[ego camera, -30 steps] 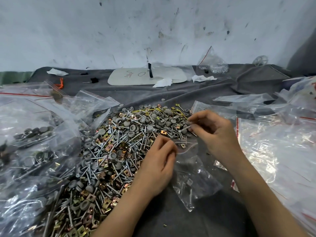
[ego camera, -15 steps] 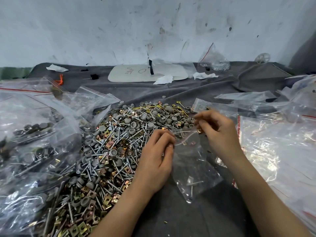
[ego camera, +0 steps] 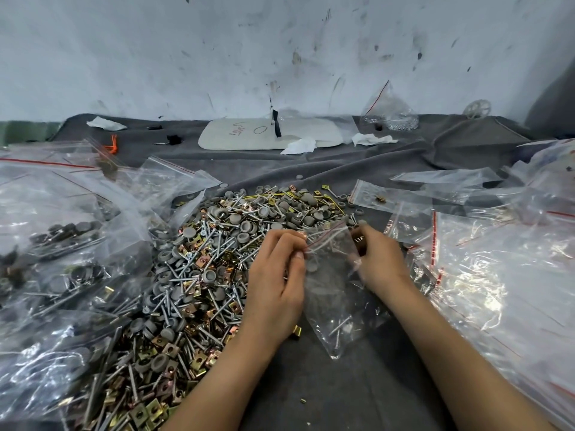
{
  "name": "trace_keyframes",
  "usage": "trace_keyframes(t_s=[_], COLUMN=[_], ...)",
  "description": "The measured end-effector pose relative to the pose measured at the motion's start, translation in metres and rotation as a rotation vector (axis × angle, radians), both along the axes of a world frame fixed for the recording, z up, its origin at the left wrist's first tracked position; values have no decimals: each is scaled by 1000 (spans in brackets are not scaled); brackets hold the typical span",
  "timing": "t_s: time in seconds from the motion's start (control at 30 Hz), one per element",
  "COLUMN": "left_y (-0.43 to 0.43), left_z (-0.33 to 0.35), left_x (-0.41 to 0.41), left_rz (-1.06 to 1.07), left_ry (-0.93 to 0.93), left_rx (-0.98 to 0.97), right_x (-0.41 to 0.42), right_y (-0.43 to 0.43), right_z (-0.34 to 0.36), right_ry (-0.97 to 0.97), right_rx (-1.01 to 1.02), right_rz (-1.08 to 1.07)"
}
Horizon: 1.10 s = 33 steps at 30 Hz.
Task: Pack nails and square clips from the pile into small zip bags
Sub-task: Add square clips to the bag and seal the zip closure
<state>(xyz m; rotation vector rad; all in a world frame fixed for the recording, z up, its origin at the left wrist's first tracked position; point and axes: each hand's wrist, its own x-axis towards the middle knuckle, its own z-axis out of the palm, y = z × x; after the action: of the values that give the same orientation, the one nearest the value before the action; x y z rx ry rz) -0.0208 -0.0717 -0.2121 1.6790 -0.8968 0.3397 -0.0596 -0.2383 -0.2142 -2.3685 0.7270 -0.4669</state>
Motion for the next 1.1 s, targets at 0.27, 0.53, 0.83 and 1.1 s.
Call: trace_keyframes(t_s=[0.27, 0.53, 0.83, 1.1], left_y=[0, 0, -2, -4], left_z=[-2, -1, -3, -7], left_x=[1, 0, -1, -3], left_rz=[8, -2, -45, -142], left_ry=[2, 12, 23, 2], left_rx=[24, 31, 81, 159], right_x=[-7, -14, -22, -27], right_y=[-5, -9, -7, 20], right_z=[6, 10, 25, 37], right_ry=[226, 394, -484, -746], right_rx=[-197, -313, 209, 497], right_rz=[14, 93, 81, 376])
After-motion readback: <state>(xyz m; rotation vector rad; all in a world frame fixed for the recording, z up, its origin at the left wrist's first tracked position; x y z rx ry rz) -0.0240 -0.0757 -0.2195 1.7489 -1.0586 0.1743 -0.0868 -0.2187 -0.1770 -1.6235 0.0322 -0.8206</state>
